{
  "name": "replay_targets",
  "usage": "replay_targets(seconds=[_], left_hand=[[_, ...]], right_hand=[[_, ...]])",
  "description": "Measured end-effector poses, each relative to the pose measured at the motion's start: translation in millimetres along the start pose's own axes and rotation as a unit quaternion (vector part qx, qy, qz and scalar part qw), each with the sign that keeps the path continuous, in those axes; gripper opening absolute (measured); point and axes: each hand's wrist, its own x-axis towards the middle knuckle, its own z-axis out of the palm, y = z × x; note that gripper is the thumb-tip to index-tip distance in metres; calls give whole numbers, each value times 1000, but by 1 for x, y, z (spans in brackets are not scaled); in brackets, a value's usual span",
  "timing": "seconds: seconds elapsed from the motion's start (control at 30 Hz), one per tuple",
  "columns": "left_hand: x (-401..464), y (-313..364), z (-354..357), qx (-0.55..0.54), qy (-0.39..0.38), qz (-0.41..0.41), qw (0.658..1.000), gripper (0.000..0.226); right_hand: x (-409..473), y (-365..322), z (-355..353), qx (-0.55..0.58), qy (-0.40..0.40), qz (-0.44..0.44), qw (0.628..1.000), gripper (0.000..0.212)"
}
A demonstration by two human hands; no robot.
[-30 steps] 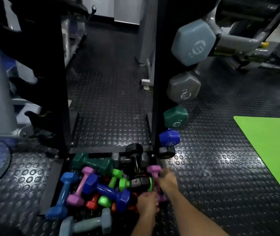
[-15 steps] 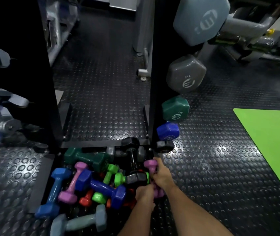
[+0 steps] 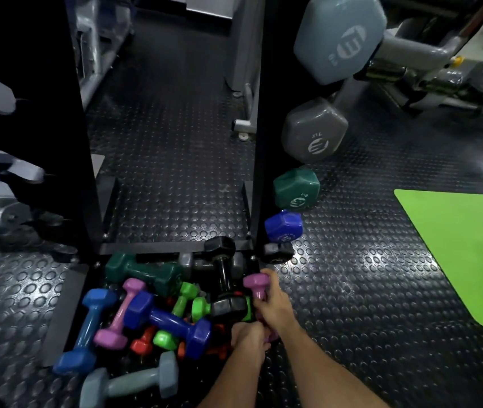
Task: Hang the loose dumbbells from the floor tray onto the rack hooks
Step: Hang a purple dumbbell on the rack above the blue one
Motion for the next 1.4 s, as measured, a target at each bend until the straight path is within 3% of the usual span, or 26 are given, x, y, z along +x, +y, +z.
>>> replay_targets(seconds=[0.17,0.47,0.73,0.8,0.87,0.97,1.03,1.17,1.27,1.4], left_hand=[[-32,7,11,-7,-60,37,998,19],[-78,40,-22,112,-141,89,980,16],[-157,97,-38,187,-200,272,922,53],[-181,114,-36,179,-225,322,902,48],[-213,132,-33,170,-256,375,875,47],[-265,159,-27,164,-290,447,830,78],[-297,177,-21,159,-299,489,804,84],[-360,212,-10,118,-287,553,773,72],[-403,234,-7,88,-288,570,765,51],[-451,260,-7,58,-281,581,762,45]], right_hand=[[-17,-29,-33,-28,32,-51,998,61],[-83,-82,-80,127,202,-45,970,66],[-131,-168,-141,258,343,-121,895,54],[-139,-189,-166,284,365,-143,875,51],[-147,-212,-196,304,374,-172,859,48],[-157,-252,-246,318,387,-212,839,45],[-160,-279,-280,319,393,-236,829,44],[-166,-331,-341,327,363,-276,828,37],[-167,-367,-375,321,344,-297,831,35],[-163,-415,-411,301,314,-315,843,34]])
